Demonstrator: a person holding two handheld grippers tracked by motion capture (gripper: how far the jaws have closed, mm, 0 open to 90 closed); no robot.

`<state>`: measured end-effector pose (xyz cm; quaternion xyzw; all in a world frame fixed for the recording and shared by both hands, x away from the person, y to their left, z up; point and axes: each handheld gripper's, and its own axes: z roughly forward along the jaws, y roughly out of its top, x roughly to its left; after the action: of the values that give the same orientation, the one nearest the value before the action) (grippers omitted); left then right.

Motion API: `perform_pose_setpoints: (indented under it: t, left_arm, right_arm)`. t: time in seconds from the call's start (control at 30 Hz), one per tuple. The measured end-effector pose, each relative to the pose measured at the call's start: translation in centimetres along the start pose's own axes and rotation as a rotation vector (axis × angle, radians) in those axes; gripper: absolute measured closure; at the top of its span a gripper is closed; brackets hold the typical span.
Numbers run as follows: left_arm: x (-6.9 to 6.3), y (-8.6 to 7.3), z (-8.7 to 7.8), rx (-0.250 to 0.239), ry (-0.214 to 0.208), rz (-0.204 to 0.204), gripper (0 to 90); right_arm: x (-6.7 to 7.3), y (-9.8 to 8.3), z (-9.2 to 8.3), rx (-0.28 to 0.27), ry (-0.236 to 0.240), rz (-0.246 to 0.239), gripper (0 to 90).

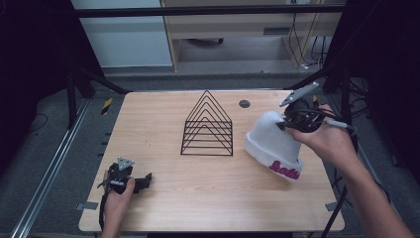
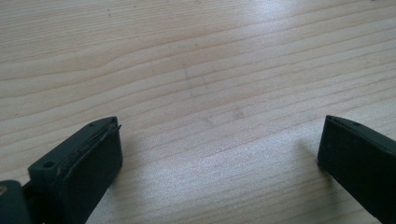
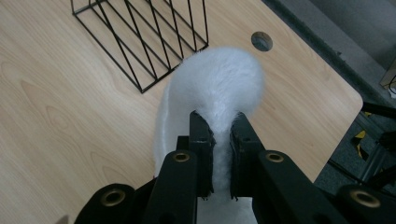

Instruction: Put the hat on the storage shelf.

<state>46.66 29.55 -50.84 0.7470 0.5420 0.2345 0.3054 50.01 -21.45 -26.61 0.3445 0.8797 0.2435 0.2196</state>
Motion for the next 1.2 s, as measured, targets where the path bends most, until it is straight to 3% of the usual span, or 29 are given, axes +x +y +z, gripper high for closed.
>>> perform_pose_setpoints:
  t: [0.43,0.8,1.2]
  left_arm:
    - [0.0,0.0,0.0,-0.003,0.001,-0.003,0.0]
    - [0.0,0.0,0.0,-0.003,0.001,0.000,0.0]
    - [0.0,0.0,0.0,-0.002,0.001,0.000,0.0]
  right_arm:
    - [-0.3,2.2,-1.6,-0.027,0.003,-0.015,82.5]
    - [-0.3,4.2,-3.8,-0.081,-0.023,-0.027,82.4]
    - [0.1,5.8,-5.2,-0.136,-0.028,-0.038,82.5]
